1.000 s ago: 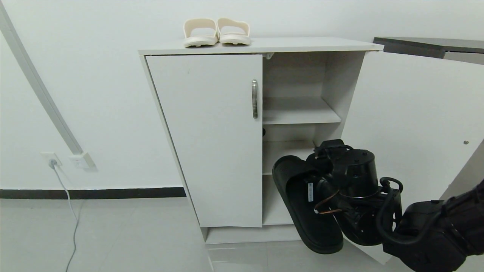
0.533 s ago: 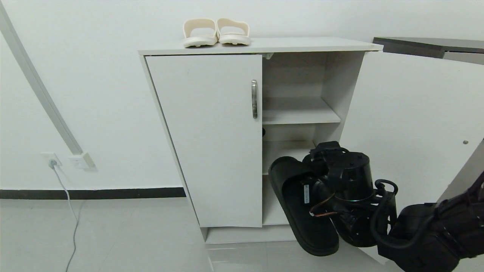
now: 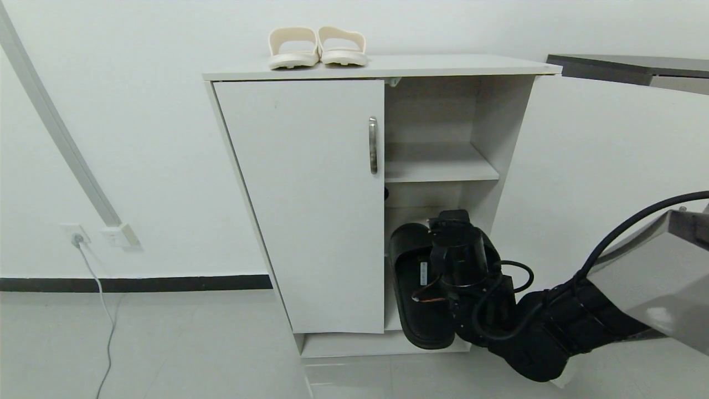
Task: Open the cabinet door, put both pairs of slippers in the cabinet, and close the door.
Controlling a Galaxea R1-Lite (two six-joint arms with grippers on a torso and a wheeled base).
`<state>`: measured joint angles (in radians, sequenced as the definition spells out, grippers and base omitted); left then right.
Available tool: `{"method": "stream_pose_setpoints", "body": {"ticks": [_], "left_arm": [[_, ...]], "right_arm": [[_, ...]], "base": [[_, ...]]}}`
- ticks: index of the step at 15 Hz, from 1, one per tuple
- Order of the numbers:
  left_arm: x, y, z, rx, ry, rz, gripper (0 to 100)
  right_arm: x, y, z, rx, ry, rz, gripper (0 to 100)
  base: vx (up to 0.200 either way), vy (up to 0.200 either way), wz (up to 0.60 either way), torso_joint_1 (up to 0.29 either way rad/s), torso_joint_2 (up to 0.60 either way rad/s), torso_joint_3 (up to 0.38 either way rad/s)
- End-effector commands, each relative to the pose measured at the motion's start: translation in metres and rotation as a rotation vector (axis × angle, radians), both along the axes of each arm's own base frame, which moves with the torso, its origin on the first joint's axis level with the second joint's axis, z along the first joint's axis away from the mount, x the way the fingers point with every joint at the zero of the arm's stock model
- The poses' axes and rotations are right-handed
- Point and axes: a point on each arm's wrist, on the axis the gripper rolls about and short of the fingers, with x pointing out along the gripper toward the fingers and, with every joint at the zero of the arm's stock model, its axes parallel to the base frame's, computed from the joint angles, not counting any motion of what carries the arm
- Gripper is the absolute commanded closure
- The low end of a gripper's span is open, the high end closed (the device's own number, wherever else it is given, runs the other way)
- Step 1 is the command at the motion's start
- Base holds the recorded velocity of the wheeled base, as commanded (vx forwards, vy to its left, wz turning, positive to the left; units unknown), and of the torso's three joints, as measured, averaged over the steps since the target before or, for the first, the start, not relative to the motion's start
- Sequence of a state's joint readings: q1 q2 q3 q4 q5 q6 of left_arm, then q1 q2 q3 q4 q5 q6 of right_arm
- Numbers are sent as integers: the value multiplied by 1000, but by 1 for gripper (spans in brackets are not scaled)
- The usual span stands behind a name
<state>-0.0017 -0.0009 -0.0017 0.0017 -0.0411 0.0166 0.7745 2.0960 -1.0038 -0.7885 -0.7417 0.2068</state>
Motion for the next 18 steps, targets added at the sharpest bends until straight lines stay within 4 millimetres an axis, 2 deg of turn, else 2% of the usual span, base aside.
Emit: {"method": "stream_pose_setpoints", "body": {"ticks": [1, 4, 8, 12, 18], "left_arm": [[0, 0, 0, 0, 2, 0, 100], [0, 0, 0, 0, 4, 0, 100], [0, 0, 0, -1, 4, 1, 100], [0, 0, 0, 0, 2, 1, 100], [0, 0, 0, -1, 2, 1, 100]], "right_arm": [[3, 3, -9, -14, 14, -1, 100], [3, 3, -13, -20, 22, -2, 100], [-2, 9, -20, -30, 25, 6, 100], [2, 11, -30, -24, 23, 8, 100], [3, 12, -34, -23, 23, 13, 100]], "base": [[0, -200, 0, 2, 7, 2], [0, -200, 0, 1, 2, 2], [0, 0, 0, 0, 0, 0], [0, 0, 0, 0, 0, 0], [0, 0, 0, 0, 0, 0]]}}
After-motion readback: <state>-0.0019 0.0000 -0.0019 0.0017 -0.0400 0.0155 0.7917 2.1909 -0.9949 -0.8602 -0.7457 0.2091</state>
